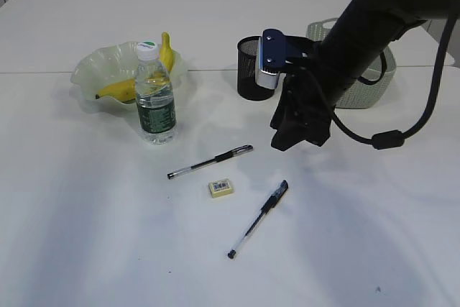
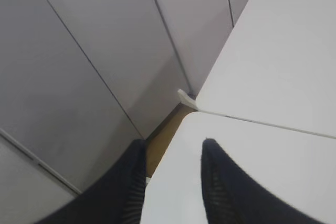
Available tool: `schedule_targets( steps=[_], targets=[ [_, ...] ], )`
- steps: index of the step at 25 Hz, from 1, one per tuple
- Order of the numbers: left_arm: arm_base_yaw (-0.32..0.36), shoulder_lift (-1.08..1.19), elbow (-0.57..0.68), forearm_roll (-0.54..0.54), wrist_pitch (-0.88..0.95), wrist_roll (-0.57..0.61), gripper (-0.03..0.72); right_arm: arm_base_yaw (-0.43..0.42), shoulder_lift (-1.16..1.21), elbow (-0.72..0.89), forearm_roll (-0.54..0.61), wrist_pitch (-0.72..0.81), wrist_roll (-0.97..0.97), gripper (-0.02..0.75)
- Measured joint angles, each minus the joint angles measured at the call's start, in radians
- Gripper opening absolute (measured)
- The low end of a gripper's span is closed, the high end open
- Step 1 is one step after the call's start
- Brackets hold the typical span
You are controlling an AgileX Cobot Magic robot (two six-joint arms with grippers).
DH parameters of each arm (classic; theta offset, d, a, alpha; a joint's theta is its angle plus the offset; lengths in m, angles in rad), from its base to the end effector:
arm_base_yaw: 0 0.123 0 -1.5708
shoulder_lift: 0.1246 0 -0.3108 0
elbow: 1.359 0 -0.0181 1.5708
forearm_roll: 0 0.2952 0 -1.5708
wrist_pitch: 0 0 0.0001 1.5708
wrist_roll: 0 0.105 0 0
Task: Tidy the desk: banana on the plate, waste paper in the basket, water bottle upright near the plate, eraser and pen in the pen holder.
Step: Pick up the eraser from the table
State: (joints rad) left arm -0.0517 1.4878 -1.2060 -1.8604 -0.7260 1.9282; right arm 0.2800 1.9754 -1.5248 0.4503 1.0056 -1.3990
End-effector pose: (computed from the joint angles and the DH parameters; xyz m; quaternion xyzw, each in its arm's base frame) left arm 0.3823 0.0470 0.3595 -0.1688 0.7980 0.2670 0.5132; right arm 0.4346 0.1652 0.2086 -0.6551 0.7221 0.1171 0.1892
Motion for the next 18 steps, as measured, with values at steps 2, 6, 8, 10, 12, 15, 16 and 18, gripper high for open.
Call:
schedule_targets(
  steps=[2, 6, 8, 10, 12, 15, 16, 18],
  targets=[
    [0.000, 0.000, 0.000, -0.002, -0.022, 0.004, 0.244, 0.008, 0.003, 0.000, -0.004, -0.015, -0.011, 0.316],
    [0.000, 0.000, 0.000, -0.002, -0.037, 0.009, 0.244, 0.023, 0.026, 0.000, 0.004, -0.035, -0.020, 0.321],
    [0.000, 0.000, 0.000, -0.002, -0.039, 0.011, 0.244, 0.027, 0.030, 0.000, 0.033, -0.036, -0.021, 0.321],
    [0.000, 0.000, 0.000, -0.002, -0.039, 0.011, 0.244, 0.028, 0.030, 0.000, 0.078, -0.040, -0.022, 0.321],
    [0.000, 0.000, 0.000, -0.002, -0.039, 0.011, 0.244, 0.028, 0.030, 0.000, 0.126, -0.042, -0.022, 0.321],
    [0.000, 0.000, 0.000, -0.002, -0.041, 0.011, 0.244, 0.028, 0.030, 0.000, 0.215, -0.048, -0.022, 0.321],
    [0.000, 0.000, 0.000, -0.002, -0.041, 0.011, 0.244, 0.028, 0.030, 0.000, 0.244, -0.048, -0.022, 0.321],
    [0.000, 0.000, 0.000, -0.002, -0.041, 0.011, 0.244, 0.028, 0.030, 0.000, 0.279, -0.050, -0.022, 0.321]
  ],
)
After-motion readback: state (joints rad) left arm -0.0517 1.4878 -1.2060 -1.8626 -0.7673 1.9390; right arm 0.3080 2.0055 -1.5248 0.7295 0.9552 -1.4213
